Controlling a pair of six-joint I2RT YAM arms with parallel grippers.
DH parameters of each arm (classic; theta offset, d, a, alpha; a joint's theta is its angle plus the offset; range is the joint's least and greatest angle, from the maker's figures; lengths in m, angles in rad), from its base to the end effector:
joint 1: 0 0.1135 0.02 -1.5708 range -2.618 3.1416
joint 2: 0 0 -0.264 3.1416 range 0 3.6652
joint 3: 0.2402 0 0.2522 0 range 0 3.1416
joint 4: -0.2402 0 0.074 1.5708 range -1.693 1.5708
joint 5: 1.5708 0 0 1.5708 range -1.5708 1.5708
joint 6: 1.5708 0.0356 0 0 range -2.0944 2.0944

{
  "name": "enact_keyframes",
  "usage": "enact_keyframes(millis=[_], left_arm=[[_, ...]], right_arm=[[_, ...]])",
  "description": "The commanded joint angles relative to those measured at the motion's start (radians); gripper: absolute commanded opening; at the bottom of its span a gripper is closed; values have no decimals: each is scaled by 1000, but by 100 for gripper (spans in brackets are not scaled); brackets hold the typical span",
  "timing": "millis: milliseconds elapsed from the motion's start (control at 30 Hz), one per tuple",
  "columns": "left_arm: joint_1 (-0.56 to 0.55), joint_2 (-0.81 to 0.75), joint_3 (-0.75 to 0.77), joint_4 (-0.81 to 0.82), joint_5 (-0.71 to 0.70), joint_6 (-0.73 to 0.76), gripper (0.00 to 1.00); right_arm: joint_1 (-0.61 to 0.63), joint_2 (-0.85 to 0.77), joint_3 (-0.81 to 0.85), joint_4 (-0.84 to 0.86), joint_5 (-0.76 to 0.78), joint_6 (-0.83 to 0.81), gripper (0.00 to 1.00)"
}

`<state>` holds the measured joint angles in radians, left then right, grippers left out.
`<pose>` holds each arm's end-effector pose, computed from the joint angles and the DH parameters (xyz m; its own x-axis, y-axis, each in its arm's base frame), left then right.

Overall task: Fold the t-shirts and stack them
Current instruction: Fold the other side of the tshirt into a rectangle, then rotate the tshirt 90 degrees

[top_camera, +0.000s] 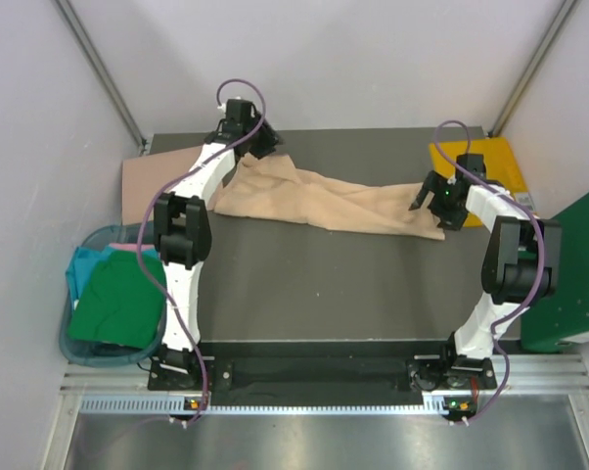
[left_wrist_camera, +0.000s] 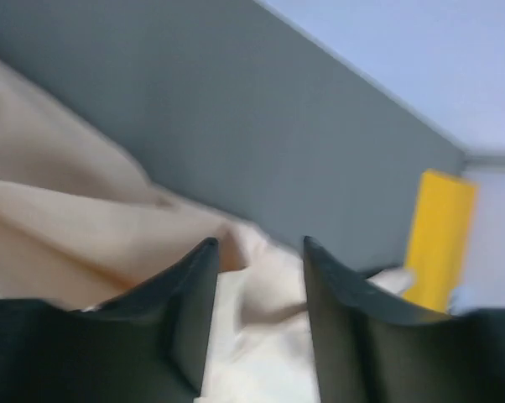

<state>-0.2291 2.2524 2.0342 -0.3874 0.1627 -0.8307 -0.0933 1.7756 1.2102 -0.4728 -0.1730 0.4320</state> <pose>0.5131 -0.1256 0.2619 -0.6351 -0.6001 -0.4863 -0.1708 0.7231 -0.6693 0.3670 -0.0282 0.1974 -0.7769 0.4870 -0.3990 0.3635 0.8645 0.3473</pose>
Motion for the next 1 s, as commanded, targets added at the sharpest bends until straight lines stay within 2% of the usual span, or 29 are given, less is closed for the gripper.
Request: enact_keyframes(millis=[0,33,67,200,233,367,533,700,833,967], left_arm=[[22,127,168,7,43,-56,64],[27,128,182,1,41,-53,72],[30,122,184,-4,43,-41,74],[39,26,106,-44,41,16,78],[40,0,31,-38,35,25,79],[40,-169,-159,-11,40,56,80],[28,-307,-389,-5,87,45,79],[5,-425,-566,-45,86,-2,78],[1,-490,-770,-48,97,-76,76],[-6,-537,-876,-36,66,-145,75]], right_arm=[[12,48,61,106,-29,36,100],[12,56,71,112,-31,40,100],[12,62,78,111,-26,47,100],[12,74,136,82,0,36,100],[12,71,141,77,6,27,100],[14,51,172,54,43,-30,100],[53,53,261,30,136,-143,100],[86,165,345,14,274,-242,100],[86,237,357,60,273,-249,100],[86,298,393,80,277,-263,100]])
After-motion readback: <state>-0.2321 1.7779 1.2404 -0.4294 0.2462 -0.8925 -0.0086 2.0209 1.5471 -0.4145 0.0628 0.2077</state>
